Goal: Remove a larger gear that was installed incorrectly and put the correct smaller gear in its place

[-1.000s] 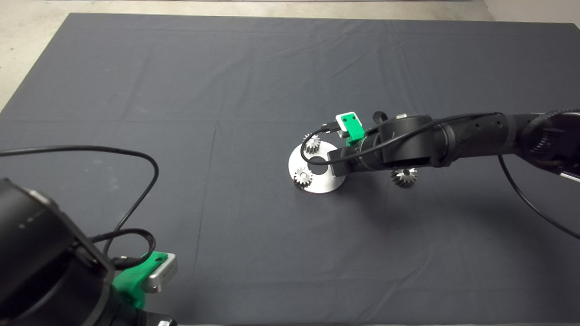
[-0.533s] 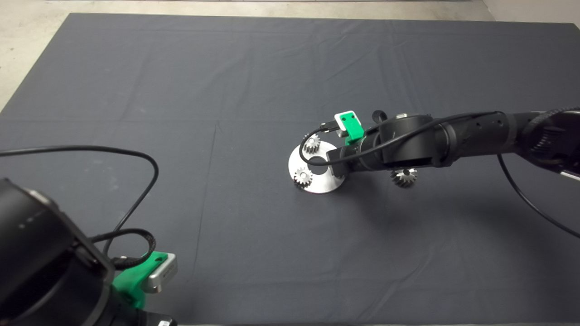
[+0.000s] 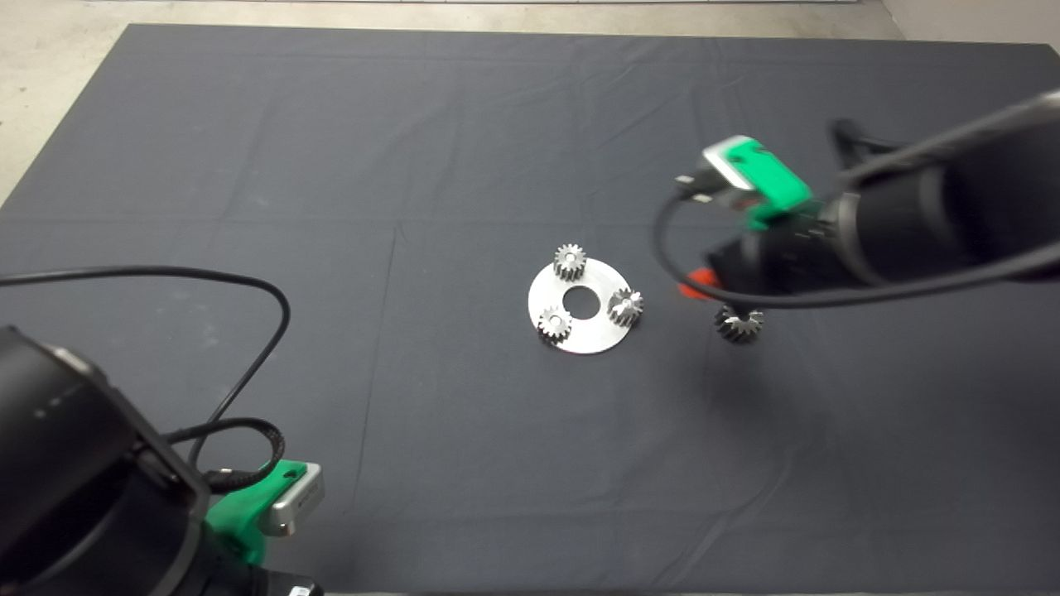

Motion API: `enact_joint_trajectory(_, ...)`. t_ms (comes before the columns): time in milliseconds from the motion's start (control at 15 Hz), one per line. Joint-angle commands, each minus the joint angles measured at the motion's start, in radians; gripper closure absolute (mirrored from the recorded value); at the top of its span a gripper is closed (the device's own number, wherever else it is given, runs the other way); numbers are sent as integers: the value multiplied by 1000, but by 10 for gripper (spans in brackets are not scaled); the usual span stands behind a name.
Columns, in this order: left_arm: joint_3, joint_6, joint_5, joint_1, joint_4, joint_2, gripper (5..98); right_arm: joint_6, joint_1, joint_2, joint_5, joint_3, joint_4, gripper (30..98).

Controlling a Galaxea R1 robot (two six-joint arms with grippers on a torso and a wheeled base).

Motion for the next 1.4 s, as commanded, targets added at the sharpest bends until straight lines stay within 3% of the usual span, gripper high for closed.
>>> enact_joint_trajectory(0, 11, -4, -9, -10, -16, 12, 54, 46, 62, -157, -9, 160, 282, 670)
enact_joint_trajectory(67, 11, 0, -15, -10, -15, 17, 54, 54, 62, -155, -8, 160, 317, 658)
enact_joint_trajectory(267, 13, -3, -19, -10, -15, 18, 54, 60, 64, -168, 64, 157, 384, 629)
enact_joint_trajectory(333, 15, -5, -20, -10, -14, 20, 54, 58, 62, -189, 74, 159, 390, 625)
enact_joint_trajectory(600, 15, -5, -38, -10, -12, 21, 54, 54, 62, -211, 74, 169, 409, 565)
enact_joint_trajectory(1067, 16, 3, -40, -10, -13, 28, 54, 50, 61, -200, 81, 186, 410, 468)
enact_joint_trajectory(1333, 16, 30, -42, -10, -13, 59, 54, 47, 61, -182, 87, 188, 411, 402)
